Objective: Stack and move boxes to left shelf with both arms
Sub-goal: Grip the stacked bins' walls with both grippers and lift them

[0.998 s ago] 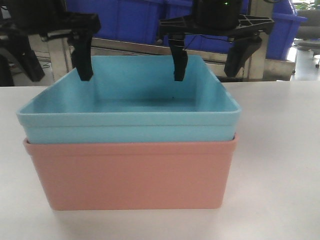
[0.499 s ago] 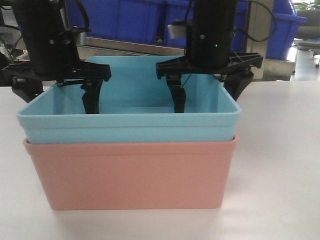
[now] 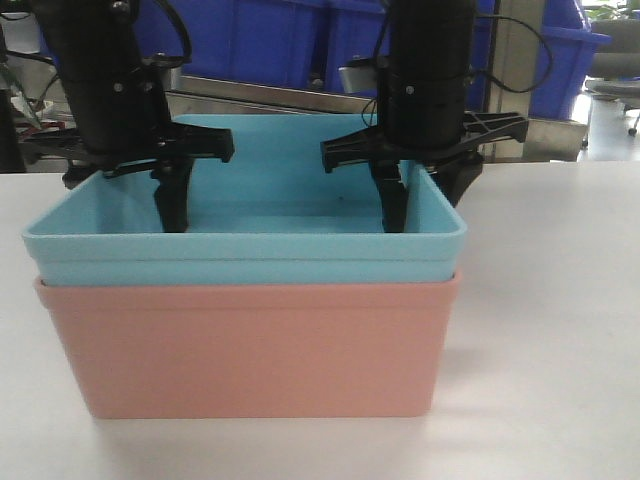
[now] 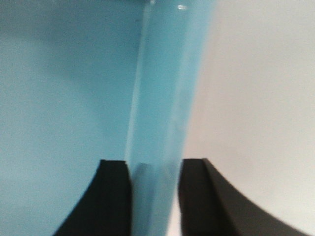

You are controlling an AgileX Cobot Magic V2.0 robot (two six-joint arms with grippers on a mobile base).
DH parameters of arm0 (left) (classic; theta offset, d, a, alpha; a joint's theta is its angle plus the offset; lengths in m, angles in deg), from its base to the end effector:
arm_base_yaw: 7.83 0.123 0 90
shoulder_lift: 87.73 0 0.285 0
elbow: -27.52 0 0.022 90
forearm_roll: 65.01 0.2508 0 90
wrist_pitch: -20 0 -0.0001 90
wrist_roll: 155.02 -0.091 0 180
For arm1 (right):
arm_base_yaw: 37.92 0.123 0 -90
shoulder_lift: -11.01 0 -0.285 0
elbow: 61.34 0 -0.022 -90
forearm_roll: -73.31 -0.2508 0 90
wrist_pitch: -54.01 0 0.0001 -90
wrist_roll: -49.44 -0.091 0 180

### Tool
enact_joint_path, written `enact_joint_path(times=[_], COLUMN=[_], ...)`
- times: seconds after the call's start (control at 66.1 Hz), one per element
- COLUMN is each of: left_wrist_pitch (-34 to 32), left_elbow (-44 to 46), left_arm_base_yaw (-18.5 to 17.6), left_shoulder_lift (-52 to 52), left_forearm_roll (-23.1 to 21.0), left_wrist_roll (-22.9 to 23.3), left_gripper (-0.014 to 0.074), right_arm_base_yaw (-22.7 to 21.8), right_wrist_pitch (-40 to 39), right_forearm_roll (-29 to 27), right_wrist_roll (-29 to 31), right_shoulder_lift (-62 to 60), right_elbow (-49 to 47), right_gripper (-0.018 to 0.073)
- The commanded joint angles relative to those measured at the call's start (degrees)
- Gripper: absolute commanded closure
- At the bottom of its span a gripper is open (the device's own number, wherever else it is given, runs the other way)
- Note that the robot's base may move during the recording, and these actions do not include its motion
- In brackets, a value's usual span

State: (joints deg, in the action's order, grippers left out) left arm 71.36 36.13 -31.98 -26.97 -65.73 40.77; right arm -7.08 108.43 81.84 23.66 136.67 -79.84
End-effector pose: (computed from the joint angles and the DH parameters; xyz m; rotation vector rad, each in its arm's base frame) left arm 0.3735 -0.1684 0.2173 0.1985 2.8381 -0.1688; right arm 0.3844 0.2167 0.2160 -0.2170 2.7868 0.0483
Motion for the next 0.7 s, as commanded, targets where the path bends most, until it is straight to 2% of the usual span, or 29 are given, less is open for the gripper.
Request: enact_joint_path(times=[0.0, 0.363, 0.68], left_wrist_pitch=[-0.11, 0.46, -0.07], left_elbow=[1.3, 1.3, 1.3], left_arm_base_yaw=[-0.05, -0.29, -0.29], left_shoulder_lift=[2.24, 3.97, 13.26], left_forearm_roll=[0.04, -0.47, -0.7], left_wrist_roll=[-1.23, 1.36, 3.3], left_gripper=[0.061, 0.06, 0.06], right_arm_base_yaw=[0.18, 0.18, 0.18], right_wrist_pitch=[-1.27, -1.64, -2.38], right_forearm_roll=[-0.05, 1.43, 1.97], right_wrist_roll=[-0.47, -0.47, -0.47], right_shoulder_lift=[-2.24, -4.99, -11.19], right_elbow=[-1.37, -1.42, -1.42], right_gripper=[0.0517, 0.0504, 0.0504])
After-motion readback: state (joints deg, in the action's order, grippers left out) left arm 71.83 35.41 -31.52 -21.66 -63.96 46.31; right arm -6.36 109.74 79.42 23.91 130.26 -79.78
